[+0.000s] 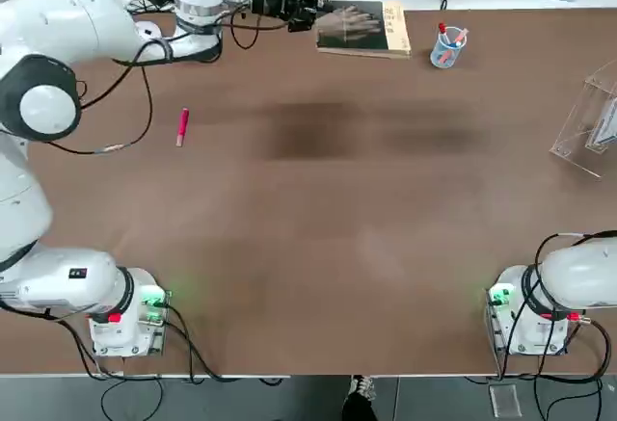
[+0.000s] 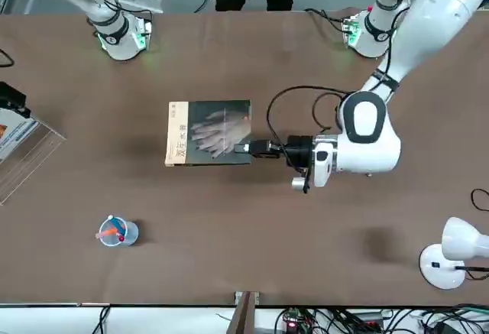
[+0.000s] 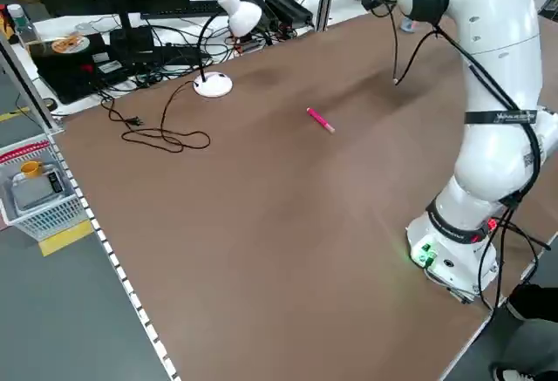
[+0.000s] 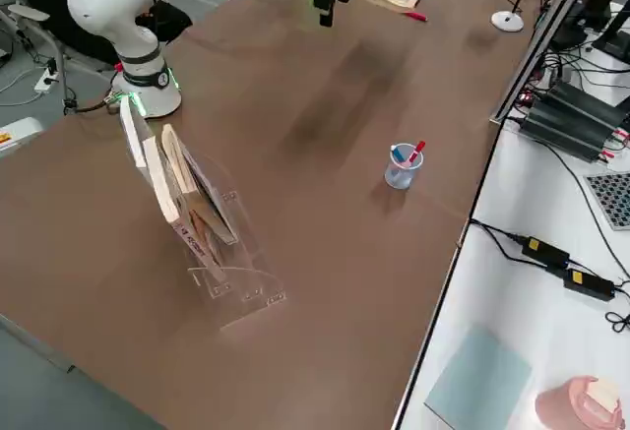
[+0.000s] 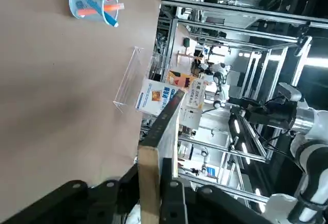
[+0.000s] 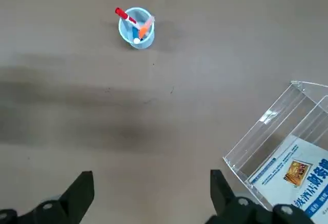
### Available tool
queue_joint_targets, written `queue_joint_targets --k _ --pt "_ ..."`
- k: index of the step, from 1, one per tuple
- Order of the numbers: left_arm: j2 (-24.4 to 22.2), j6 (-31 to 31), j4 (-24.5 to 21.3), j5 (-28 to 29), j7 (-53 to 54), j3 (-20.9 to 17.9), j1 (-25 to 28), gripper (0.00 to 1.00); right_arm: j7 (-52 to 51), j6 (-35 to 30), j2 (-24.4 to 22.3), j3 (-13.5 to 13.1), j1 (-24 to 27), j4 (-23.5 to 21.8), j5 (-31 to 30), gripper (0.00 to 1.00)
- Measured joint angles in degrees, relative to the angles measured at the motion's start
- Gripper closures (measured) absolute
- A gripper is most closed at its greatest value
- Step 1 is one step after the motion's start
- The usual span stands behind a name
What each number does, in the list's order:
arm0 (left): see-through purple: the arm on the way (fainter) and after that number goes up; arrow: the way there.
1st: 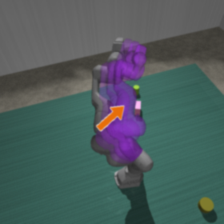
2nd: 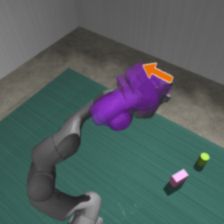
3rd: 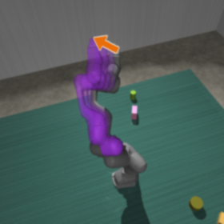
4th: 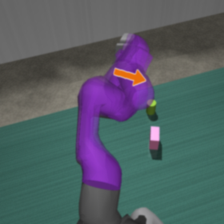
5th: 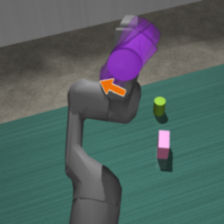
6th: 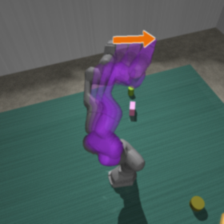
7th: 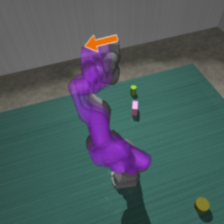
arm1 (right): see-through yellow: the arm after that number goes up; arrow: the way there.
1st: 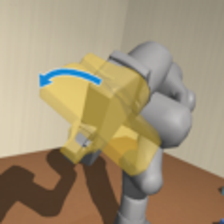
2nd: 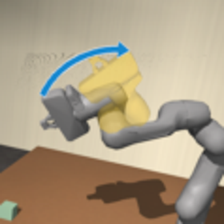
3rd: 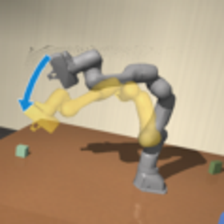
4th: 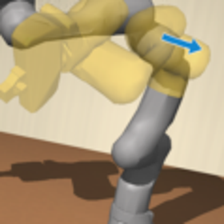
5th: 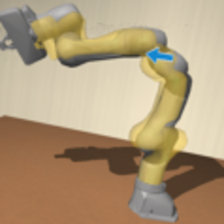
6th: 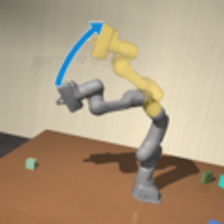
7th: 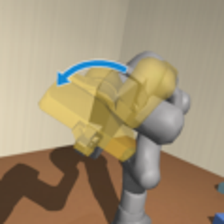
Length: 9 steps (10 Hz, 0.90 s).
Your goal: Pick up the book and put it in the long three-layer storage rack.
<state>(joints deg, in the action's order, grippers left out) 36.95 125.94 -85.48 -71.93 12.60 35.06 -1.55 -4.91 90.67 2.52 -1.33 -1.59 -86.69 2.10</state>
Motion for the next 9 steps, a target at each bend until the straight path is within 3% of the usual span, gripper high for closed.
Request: queue_joint_targets --k 5,9 --pt "1.1 2.6 1.7 0.0 0.8 0.0 -3.5 0.96 0.2 6.3 4.8 -0.7 0.0 -2.2 6.6 0.0" --pt "3.0 3.3 3.3 0.0 3.0 0.0 -4.9 0.96 -2.4 7.3 7.5 -4.4 0.2 -3.3 21.8 0.0"
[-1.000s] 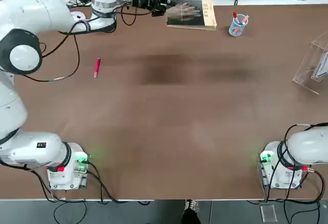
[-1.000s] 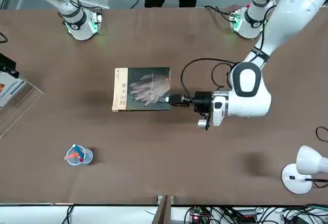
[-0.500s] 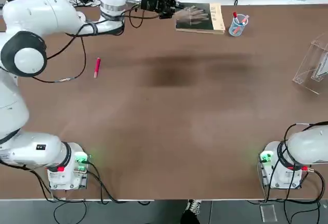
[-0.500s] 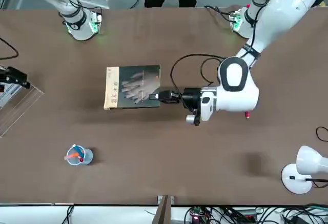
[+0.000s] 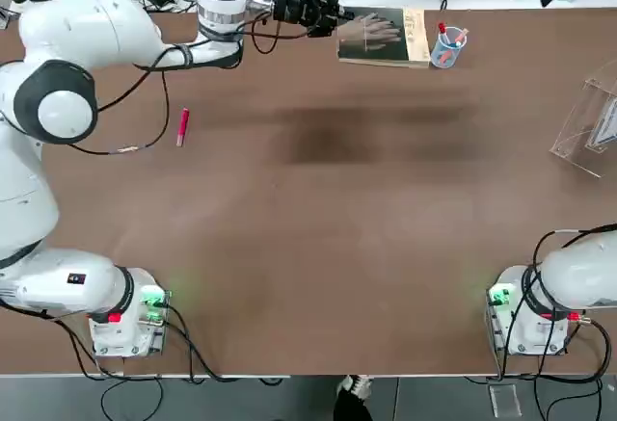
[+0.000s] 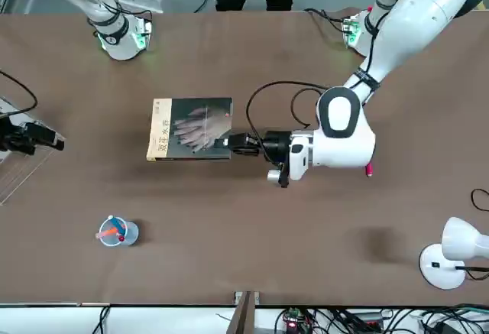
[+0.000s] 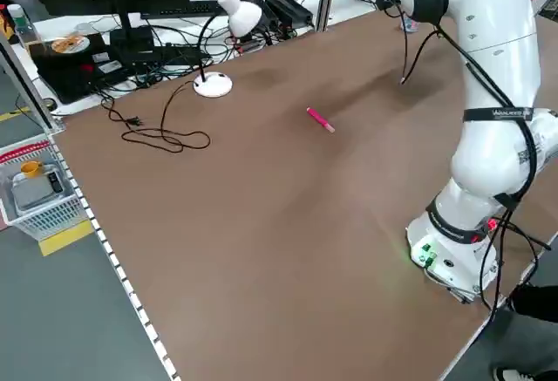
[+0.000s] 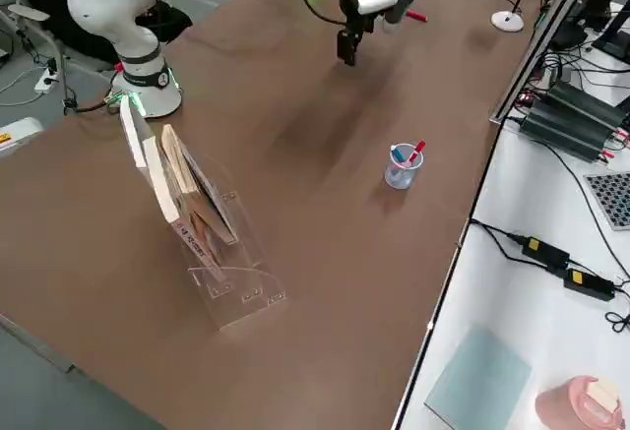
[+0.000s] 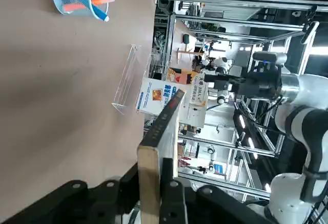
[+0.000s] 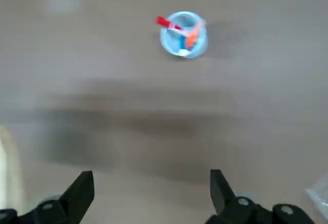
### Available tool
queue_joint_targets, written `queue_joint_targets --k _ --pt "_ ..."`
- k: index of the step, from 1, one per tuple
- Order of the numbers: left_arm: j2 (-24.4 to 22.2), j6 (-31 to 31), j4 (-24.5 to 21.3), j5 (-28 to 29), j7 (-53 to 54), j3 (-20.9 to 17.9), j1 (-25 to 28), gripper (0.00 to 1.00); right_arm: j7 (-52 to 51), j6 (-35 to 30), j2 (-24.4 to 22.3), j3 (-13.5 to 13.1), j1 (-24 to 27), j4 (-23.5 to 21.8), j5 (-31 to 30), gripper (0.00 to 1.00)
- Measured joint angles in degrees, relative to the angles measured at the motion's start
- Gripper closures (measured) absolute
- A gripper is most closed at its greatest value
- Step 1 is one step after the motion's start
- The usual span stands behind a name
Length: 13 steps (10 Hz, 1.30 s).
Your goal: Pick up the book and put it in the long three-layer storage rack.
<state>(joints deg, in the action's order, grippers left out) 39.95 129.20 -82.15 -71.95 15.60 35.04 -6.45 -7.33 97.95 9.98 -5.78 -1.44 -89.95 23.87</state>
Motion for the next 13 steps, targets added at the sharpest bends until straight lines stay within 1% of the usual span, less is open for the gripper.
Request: queue_joint_targets --k 2,4,7,10,13 --pt "0.7 0.6 0.8 0.0 0.1 0.0 -1.0 0.96 -2.0 -2.4 0.4 -3.5 0.5 -0.7 9.2 0.0" --pt "1.3 1.7 1.5 0.0 0.1 0.0 -2.2 0.96 -3.2 -4.5 0.8 -6.4 0.8 -1.1 15.7 0.0" --pt "1.9 3.9 2.3 0.0 0.1 0.0 -3.9 0.96 -5.9 -8.6 3.4 -9.2 1.1 -2.1 25.9 0.0" --pt "2.5 4.6 2.6 -1.0 0.1 0.0 -4.8 0.96 -10.5 -11.2 8.1 -10.7 1.2 -2.8 33.9 0.0" --pt "2.6 4.6 2.8 -1.6 0.2 0.0 -5.0 0.96 -15.3 -13.8 12.5 -10.9 1.2 -4.0 42.2 0.0"
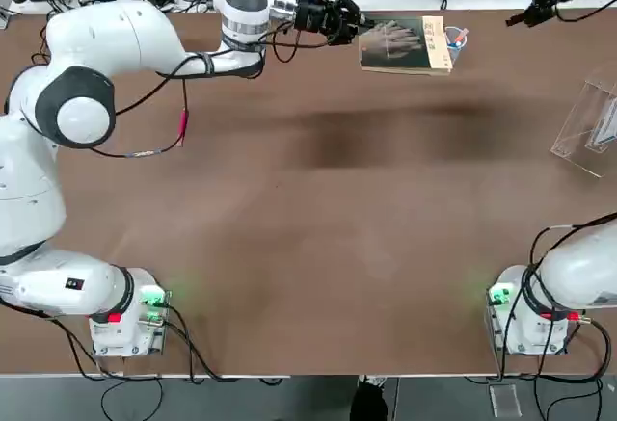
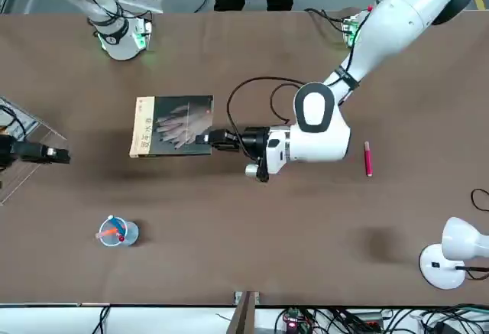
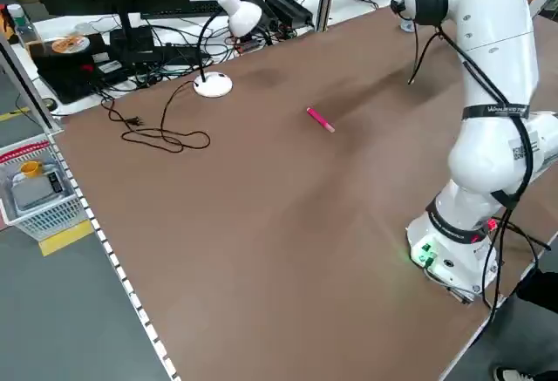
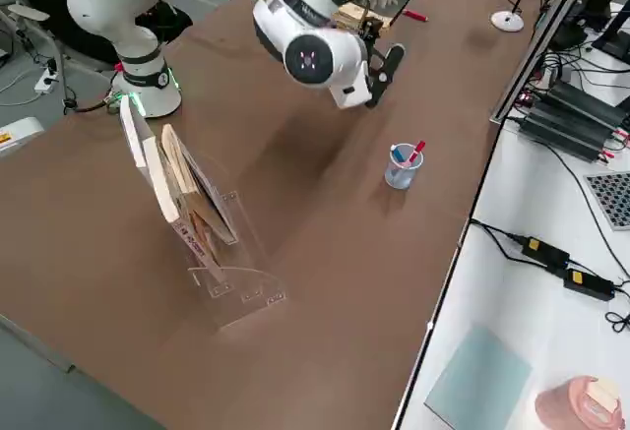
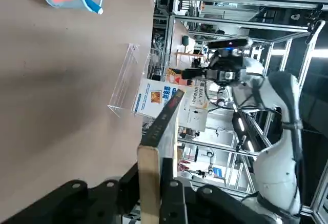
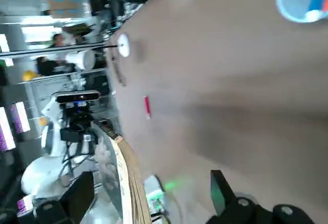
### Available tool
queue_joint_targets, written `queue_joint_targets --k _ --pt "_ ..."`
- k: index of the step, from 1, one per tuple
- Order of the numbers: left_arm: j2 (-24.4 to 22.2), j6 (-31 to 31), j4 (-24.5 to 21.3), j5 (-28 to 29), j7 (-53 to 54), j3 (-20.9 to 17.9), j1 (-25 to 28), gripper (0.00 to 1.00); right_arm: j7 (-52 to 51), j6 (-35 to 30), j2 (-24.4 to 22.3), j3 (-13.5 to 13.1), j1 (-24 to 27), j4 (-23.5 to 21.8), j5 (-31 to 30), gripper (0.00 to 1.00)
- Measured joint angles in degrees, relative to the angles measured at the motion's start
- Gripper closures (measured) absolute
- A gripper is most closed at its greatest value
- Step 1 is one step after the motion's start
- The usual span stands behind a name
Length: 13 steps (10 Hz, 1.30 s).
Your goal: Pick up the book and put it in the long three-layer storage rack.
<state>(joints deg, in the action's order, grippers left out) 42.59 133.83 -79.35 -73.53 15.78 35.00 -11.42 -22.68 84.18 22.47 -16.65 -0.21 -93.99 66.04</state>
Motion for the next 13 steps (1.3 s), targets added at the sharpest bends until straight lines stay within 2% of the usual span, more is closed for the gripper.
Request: queue_joint_targets --k 3,6,13 --pt "0.3 0.1 0.1 -0.1 0.0 0.0 -0.2 0.96 -2.2 -2.5 2.7 0.0 -0.1 -2.8 8.8 0.0" --pt "0.6 0.4 0.2 -0.6 0.0 0.0 -0.5 0.96 -2.4 -4.1 3.5 0.0 -0.5 -4.0 13.1 0.0" --pt "0.9 0.5 0.5 -0.7 0.0 0.0 -0.8 0.96 -11.3 -7.9 4.0 -1.1 -2.4 -6.4 14.1 0.0"
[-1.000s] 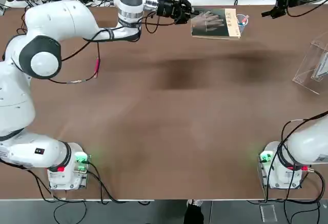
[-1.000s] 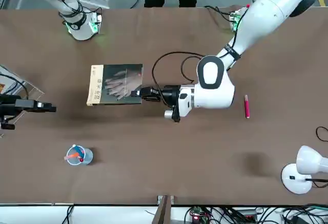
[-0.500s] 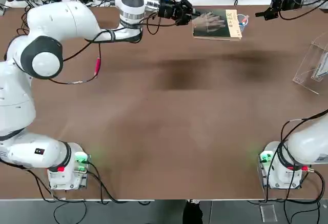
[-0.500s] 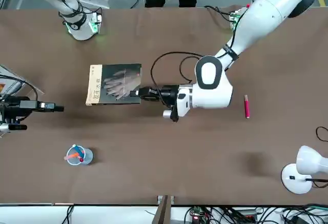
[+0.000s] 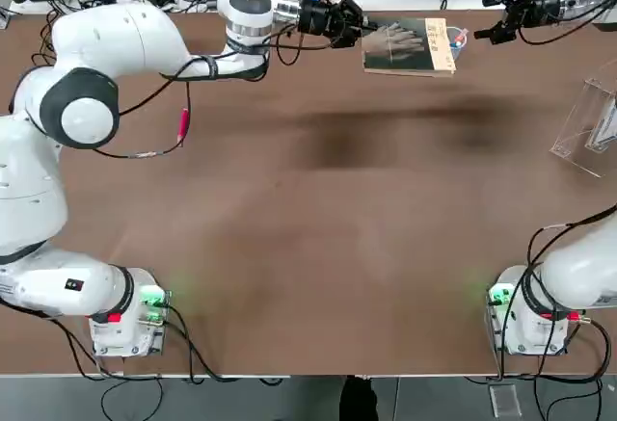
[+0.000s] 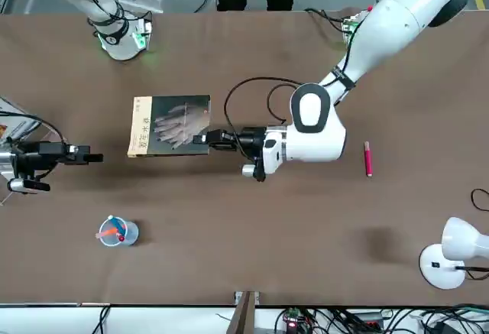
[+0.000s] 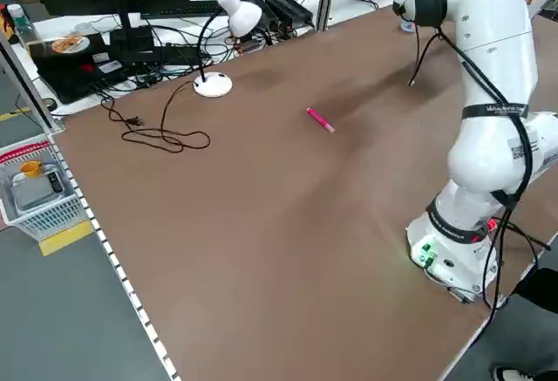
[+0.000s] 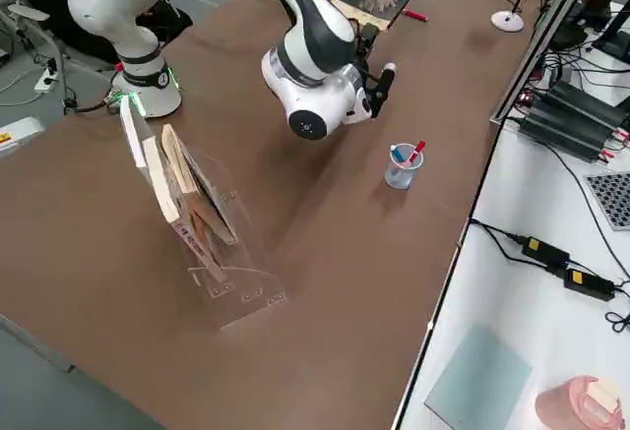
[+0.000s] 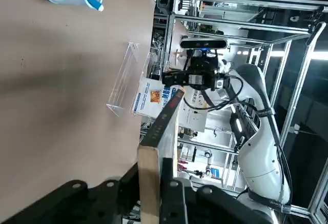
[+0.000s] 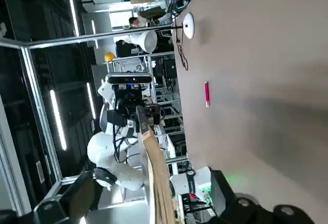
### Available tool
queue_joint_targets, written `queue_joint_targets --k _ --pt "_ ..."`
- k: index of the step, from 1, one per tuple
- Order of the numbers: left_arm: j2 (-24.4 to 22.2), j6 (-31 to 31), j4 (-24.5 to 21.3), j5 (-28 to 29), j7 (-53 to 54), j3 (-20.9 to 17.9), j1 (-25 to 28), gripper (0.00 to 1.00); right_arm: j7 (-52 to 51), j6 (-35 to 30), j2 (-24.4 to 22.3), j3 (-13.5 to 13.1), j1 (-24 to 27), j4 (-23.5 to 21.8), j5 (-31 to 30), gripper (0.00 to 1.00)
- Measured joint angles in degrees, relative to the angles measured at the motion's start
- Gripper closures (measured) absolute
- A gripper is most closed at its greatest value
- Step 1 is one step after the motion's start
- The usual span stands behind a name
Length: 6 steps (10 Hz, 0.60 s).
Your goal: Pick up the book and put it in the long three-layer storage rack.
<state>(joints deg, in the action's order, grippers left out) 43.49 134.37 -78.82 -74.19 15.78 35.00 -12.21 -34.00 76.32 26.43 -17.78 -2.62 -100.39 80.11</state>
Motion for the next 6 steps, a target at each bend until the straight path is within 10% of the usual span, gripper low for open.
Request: queue_joint_targets --k 6 --pt "0.1 0.0 0.2 0.0 0.0 0.0 -0.1 0.96 -1.5 -0.5 0.0 -0.1 -1.7 -3.4 0.0 0.0"
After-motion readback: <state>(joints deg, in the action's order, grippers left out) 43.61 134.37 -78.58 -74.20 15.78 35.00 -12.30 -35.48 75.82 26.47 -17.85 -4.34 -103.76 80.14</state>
